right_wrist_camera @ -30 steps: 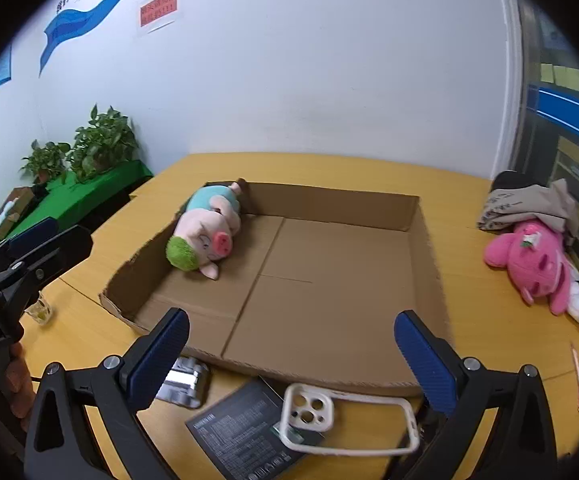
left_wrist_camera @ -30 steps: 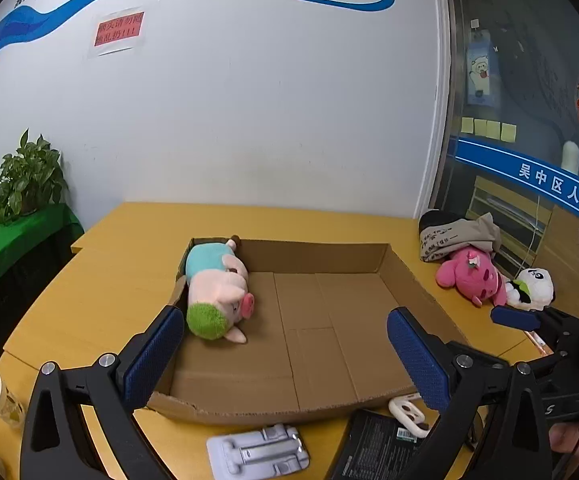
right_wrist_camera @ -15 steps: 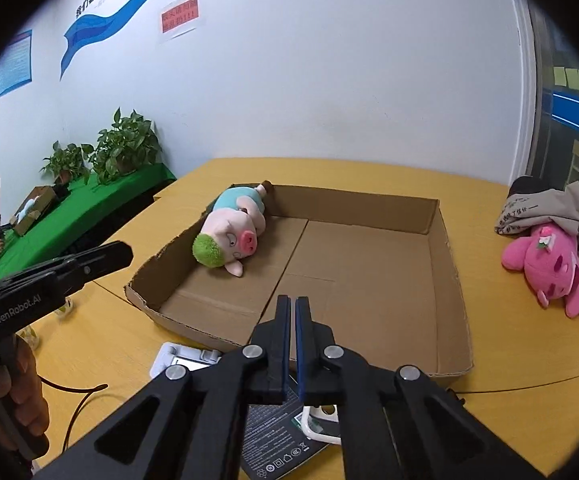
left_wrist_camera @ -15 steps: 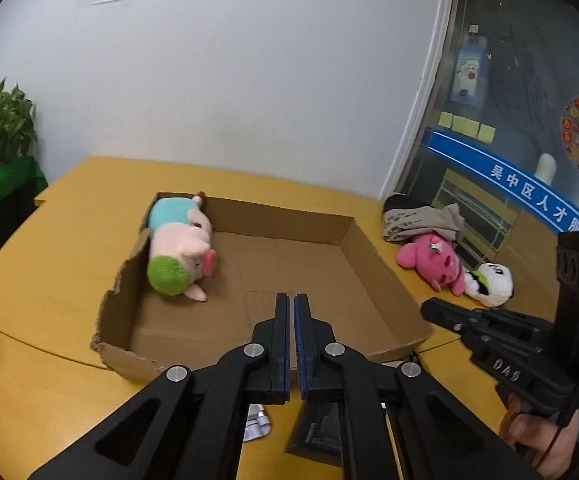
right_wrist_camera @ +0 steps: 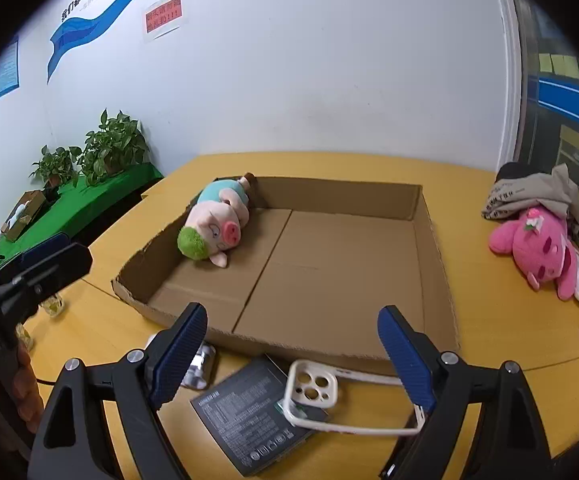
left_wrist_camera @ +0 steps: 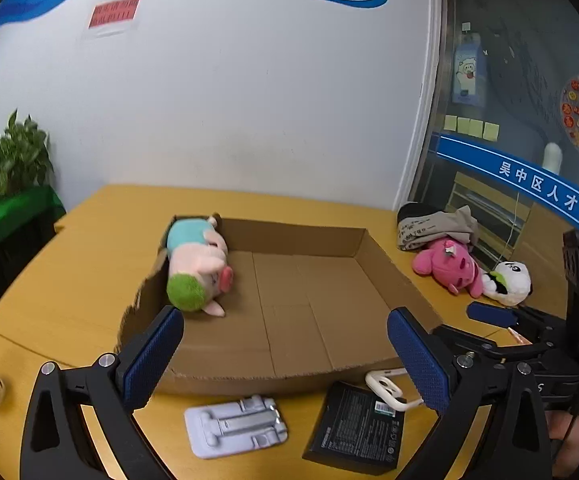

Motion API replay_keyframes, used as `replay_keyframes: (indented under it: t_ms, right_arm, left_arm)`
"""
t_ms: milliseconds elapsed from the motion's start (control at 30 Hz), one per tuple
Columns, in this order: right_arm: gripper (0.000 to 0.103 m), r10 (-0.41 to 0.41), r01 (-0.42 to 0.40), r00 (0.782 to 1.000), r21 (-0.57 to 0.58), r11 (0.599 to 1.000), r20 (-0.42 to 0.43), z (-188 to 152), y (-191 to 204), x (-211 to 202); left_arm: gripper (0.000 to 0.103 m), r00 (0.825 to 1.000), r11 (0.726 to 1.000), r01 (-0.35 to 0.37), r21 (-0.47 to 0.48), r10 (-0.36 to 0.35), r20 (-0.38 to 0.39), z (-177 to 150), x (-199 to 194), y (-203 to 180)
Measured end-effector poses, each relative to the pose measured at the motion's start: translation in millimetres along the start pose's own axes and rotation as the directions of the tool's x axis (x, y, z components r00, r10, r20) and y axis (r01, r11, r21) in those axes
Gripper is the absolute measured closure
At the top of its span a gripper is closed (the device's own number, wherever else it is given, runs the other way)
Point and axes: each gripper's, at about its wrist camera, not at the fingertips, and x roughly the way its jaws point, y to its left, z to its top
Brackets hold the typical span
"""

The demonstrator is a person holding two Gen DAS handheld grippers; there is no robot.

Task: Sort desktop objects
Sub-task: 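Move both grippers back toward the black UGREEN box on the table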

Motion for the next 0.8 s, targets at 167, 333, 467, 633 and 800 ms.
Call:
replay_keyframes:
  t_ms: [167,333,467,633,800]
  right_arm:
    - [0.015,0.067,-0.066,0.997,0.049,0.997,-0.024,-22.1,-25.5,-7.2]
    - [0.015,0.033,-0.032,0.999,0.054,0.998,-0.031,-23.8,-32.4,-5.9]
    - [0.015,0.061,-0.059,0.997,0.036,0.998,-0.051,-21.0,-23.4,6.4]
    - [0.015,0.106,-0.105,0.99,0.018,0.994,-0.098,-35.3,-16.8,17.7]
    - [0.015,0.159,-0.157,0.968,0.024,0.987,-0.194,-71.4,-21.9,22.3]
  left_arm:
    - [0.0,0.999,1.0,-0.027,0.009,0.027,-0.023,-17.3,1.4,8.0]
    - [0.0,0.998,0.998,-0.063,0.012,0.063,-0.021,-24.2,2.6,11.8]
    - [0.0,0.991,0.99,-0.125,0.057,0.127,-0.035,-24.9,4.6,10.5]
    - [0.0,0.988,0.993,-0.085,0.082,0.095,-0.123,-38.8,14.6,12.4]
    - [0.0,0.966,0.997,0.073,-0.016,-0.075,-0.246,-59.5,33.6,20.1]
